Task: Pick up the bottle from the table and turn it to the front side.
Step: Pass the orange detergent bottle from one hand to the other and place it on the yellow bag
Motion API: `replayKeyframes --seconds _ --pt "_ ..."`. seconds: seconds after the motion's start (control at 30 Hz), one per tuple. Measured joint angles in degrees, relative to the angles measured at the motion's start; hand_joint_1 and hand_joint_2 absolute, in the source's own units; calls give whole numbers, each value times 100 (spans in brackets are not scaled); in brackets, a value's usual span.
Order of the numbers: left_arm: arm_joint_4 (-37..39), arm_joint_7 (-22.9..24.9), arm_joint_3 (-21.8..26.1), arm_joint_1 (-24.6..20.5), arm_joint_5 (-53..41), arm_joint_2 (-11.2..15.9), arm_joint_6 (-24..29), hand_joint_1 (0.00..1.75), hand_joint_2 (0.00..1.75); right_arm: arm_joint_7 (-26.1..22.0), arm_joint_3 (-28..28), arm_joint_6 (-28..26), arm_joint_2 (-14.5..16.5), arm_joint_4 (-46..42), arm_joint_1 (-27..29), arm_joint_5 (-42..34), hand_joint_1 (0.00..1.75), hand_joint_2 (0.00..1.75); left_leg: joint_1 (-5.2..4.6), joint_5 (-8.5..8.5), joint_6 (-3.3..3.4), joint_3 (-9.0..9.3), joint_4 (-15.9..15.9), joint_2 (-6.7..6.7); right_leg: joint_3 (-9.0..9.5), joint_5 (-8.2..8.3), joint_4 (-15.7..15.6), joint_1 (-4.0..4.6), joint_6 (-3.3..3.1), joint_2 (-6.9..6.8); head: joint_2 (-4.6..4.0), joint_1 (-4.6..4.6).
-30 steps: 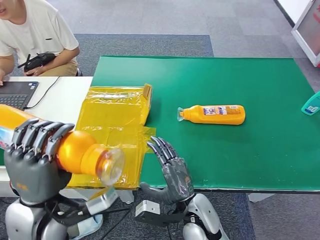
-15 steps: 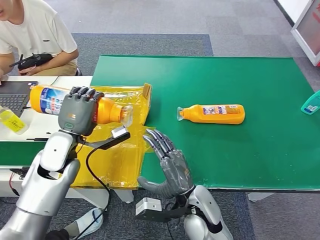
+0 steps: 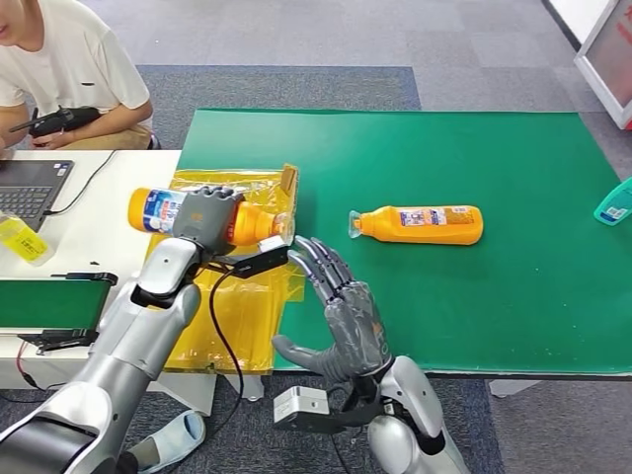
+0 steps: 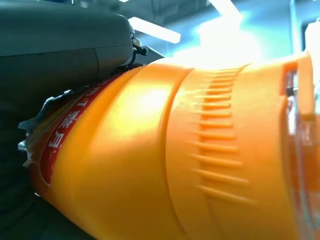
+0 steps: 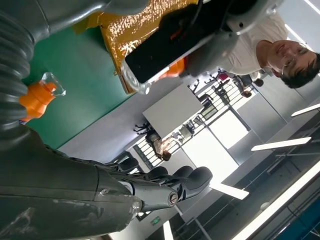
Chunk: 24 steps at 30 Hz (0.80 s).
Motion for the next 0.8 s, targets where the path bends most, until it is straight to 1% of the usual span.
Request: replayKeyframes --seconds 0.17,0.4,0.43,0.5,0.53,0.57,0.63,0.8 --pt "878 -246 304 78 284 -81 254 175 175 -34 -69 1 -25 -116 33 -30 0 175 0 0 0 -6 0 0 -6 -1 0 2 -1 -1 0 1" --pt "1425 -293 425 125 280 -254 168 175 175 -102 -139 4 -32 -175 33 -89 0 175 0 0 1 -16 0 -1 -12 0 0 -2 1 -3 0 2" --pt "1491 -292 427 123 275 -291 149 164 175 -113 -143 4 -33 -183 30 -91 0 175 0 0 1 -17 0 -1 -12 0 0 -2 1 -3 0 2" --pt "1600 -270 428 111 267 -363 160 77 175 -127 -147 4 -35 -210 29 -86 0 175 0 0 1 -18 0 -1 -13 1 0 -2 2 -2 0 2" --pt "1645 -238 430 101 265 -392 184 33 131 -127 -150 3 -38 -226 29 -81 0 175 0 0 1 -18 0 -1 -13 1 0 -2 2 -2 0 2" --pt "1682 -203 441 88 265 -411 209 0 87 -124 -156 2 -42 -240 31 -78 0 175 0 0 1 -18 0 -1 -13 1 0 -2 2 -2 0 2" --pt "1739 -154 477 66 271 -429 240 0 0 -112 -188 -2 -51 -258 38 -75 0 175 0 0 1 -17 0 -1 -13 1 0 -1 1 -2 0 1" --pt "1804 -227 548 60 287 -421 215 0 0 -108 -330 -2 -70 -262 56 -98 0 175 0 1 0 -18 0 -1 -14 1 0 0 1 -2 0 1"
